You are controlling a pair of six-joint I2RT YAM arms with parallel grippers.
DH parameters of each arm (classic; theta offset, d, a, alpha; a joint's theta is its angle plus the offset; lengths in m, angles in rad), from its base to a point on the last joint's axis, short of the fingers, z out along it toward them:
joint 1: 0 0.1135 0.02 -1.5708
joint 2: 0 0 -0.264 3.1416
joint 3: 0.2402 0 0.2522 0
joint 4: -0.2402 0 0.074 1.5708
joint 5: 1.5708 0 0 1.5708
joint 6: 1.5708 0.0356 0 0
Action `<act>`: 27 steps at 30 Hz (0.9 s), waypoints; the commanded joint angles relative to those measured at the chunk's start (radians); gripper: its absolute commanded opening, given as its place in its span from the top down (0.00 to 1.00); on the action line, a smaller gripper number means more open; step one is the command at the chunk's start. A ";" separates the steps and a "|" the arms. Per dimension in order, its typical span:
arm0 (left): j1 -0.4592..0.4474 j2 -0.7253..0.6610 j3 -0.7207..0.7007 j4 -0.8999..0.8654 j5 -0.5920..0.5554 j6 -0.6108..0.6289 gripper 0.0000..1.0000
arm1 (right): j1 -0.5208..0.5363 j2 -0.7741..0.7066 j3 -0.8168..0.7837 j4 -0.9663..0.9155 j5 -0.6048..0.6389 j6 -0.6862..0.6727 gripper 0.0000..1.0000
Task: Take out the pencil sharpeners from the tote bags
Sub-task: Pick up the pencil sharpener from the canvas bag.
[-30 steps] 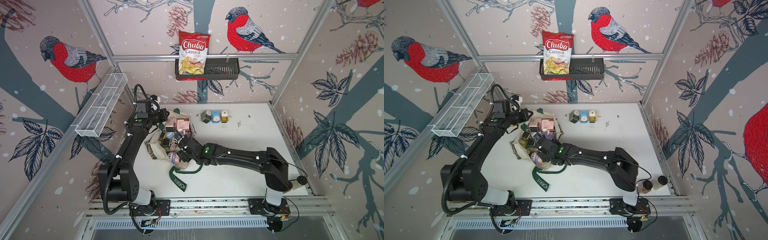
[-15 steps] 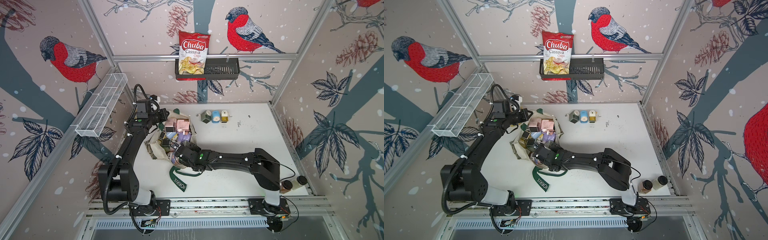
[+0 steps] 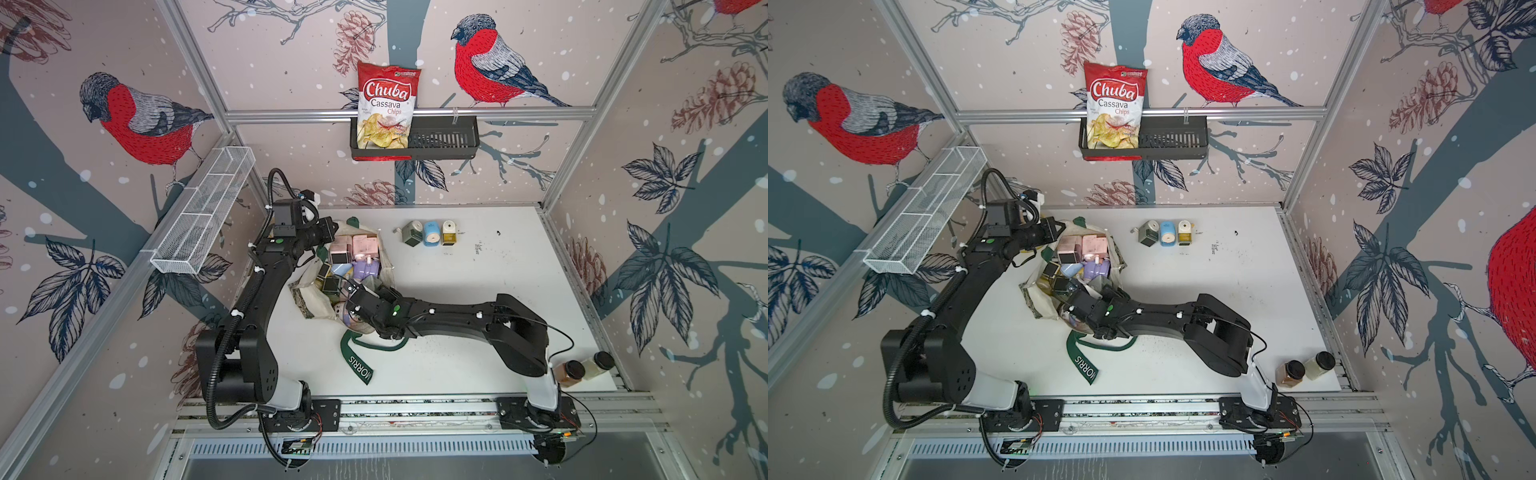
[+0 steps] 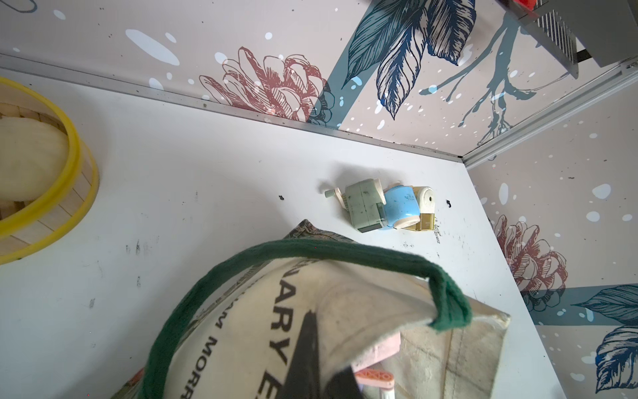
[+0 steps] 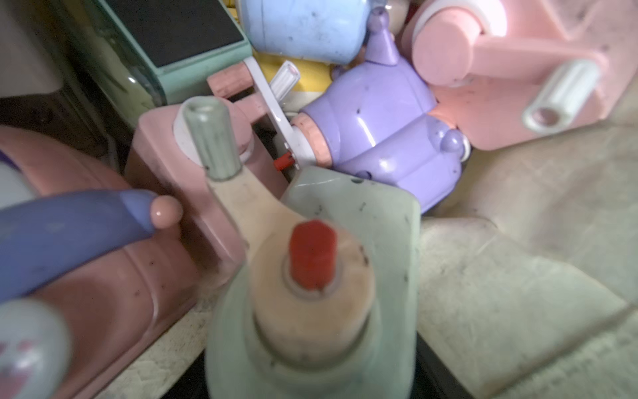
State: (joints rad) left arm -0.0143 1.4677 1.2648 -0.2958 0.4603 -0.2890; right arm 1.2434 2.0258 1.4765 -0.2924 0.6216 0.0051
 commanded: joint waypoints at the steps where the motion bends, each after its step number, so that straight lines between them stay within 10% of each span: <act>1: 0.002 -0.006 0.006 0.033 0.009 0.010 1.00 | -0.007 -0.045 0.019 -0.003 -0.060 0.048 0.43; 16: 0.001 -0.009 0.007 0.031 0.005 0.013 1.00 | -0.087 -0.342 0.056 -0.165 -0.440 0.188 0.62; 27: 0.001 -0.012 0.007 0.033 0.007 0.012 1.00 | -0.535 -0.630 -0.127 -0.278 -0.625 0.336 0.63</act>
State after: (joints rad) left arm -0.0139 1.4654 1.2648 -0.2977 0.4572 -0.2890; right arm 0.7795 1.4223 1.3678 -0.5175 0.0563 0.2913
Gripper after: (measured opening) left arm 0.060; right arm 0.562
